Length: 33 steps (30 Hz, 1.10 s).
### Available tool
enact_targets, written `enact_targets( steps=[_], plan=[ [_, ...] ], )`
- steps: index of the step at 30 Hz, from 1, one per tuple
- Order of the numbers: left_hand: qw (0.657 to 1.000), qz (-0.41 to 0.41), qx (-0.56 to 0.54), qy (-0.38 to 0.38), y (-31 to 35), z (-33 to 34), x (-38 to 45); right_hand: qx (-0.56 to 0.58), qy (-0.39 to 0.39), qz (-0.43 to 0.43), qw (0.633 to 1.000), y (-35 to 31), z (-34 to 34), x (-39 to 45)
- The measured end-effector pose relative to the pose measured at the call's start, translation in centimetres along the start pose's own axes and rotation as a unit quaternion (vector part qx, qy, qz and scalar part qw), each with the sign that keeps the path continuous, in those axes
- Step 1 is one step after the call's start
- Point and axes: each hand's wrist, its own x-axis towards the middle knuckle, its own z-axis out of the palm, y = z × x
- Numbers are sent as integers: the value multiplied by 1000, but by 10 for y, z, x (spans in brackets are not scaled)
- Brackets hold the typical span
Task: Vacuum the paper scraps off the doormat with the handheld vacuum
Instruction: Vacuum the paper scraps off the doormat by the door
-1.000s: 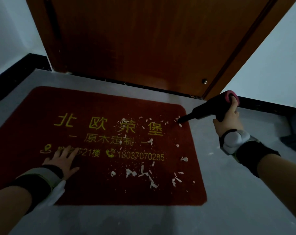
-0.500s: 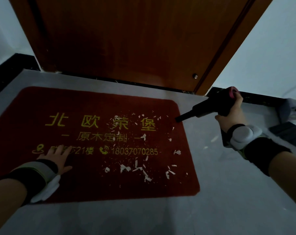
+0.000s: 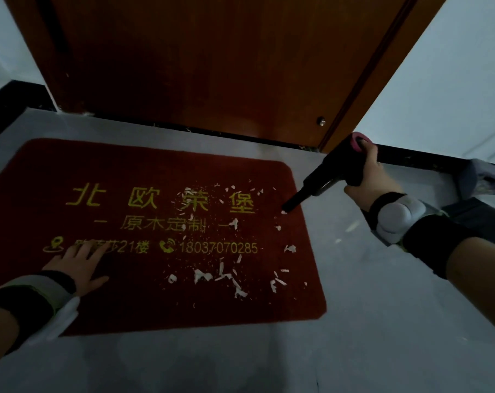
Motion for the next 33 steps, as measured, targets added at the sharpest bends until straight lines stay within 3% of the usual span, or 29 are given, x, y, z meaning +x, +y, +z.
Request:
enact_targets(
  steps=[5,14,20,33],
  plan=[
    [1000,2,-1,4,4,-2,0,27,-57,-4,998,14,-16,-3],
    [1000,26,-14,-9,7,-2,-9,101,51,66,991,-6,24,4],
    [999,22,-20,-18,9,-3,-14,113,76,119,983,-31,49,9],
    [996,21,-79,25,13,4,-5,192,49,66,978,-56,74,12]
  ],
)
